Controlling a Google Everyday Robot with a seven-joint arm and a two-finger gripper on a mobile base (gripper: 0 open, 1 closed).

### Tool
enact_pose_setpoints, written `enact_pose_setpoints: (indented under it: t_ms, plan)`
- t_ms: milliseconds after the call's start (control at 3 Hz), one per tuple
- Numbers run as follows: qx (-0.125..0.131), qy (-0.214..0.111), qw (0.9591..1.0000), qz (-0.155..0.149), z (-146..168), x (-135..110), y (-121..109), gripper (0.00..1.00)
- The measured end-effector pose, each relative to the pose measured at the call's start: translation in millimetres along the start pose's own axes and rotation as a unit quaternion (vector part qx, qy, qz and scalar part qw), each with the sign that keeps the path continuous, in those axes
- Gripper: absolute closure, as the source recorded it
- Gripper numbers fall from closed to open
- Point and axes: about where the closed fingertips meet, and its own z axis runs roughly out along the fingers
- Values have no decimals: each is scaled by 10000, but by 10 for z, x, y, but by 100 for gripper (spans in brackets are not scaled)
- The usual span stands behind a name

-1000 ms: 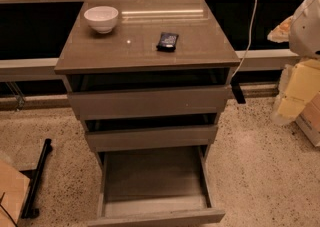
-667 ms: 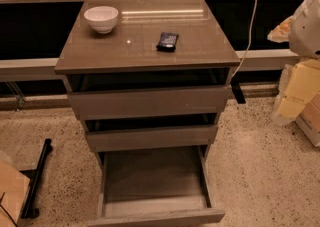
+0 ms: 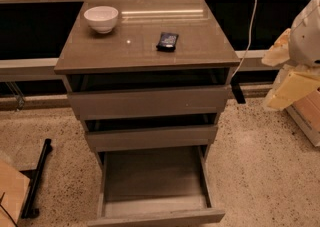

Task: Close bottom drawer

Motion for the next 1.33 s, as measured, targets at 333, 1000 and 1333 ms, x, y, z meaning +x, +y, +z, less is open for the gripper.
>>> enact_pose_setpoints:
  t_ms: [333,1000,1333]
  plan:
    - [-16,-51,9999,-90,246,108,60,59]
    - [-27,-188,9998,74,637,406,85,100]
    - [-261,11,9997,28,924,434,278,100]
